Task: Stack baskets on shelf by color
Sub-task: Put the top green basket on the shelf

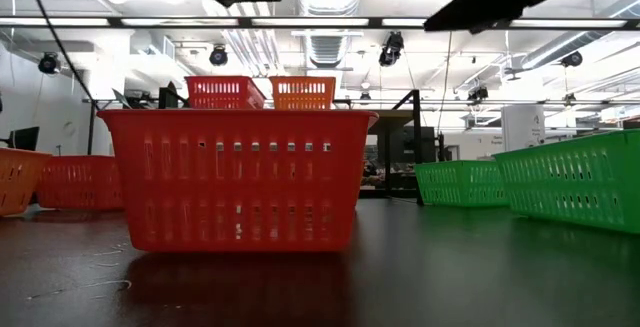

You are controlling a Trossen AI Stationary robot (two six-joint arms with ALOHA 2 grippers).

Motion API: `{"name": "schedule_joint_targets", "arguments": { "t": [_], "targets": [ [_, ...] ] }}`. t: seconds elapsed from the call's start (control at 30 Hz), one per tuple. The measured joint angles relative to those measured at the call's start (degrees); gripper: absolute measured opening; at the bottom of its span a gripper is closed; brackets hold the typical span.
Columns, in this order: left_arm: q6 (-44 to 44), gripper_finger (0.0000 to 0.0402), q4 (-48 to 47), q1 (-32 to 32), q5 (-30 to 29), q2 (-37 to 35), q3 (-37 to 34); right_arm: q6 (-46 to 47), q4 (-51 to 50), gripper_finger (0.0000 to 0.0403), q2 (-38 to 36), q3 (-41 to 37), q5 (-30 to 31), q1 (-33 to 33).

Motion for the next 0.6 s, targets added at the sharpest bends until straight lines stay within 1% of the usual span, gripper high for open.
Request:
{"name": "schedule_joint_targets", "arguments": {
  "t": [0.13,0.27,0.4,0.6],
  "targets": [
    [1.68,0.0051,9.93,0.03,-0.34,-5.15,-8.11,3.11,1.72,0.0009,4.0,1.31,0.03,0.0],
    [2.87,0.0051,17.77,0.09,-1.01,-9.61,-13.82,8.65,-2.77,0.0009,6.46,5.66,0.9,0.0],
    [3.15,0.0051,21.3,0.09,-1.05,-13.41,-17.34,16.78,-15.62,0.0009,8.45,12.3,0.83,0.02],
    [4.7,0.0051,21.71,0.09,-1.1,-17.68,-18.34,30.83,-39.19,0.0009,13.55,21.75,0.91,0.0]
  ]
}}
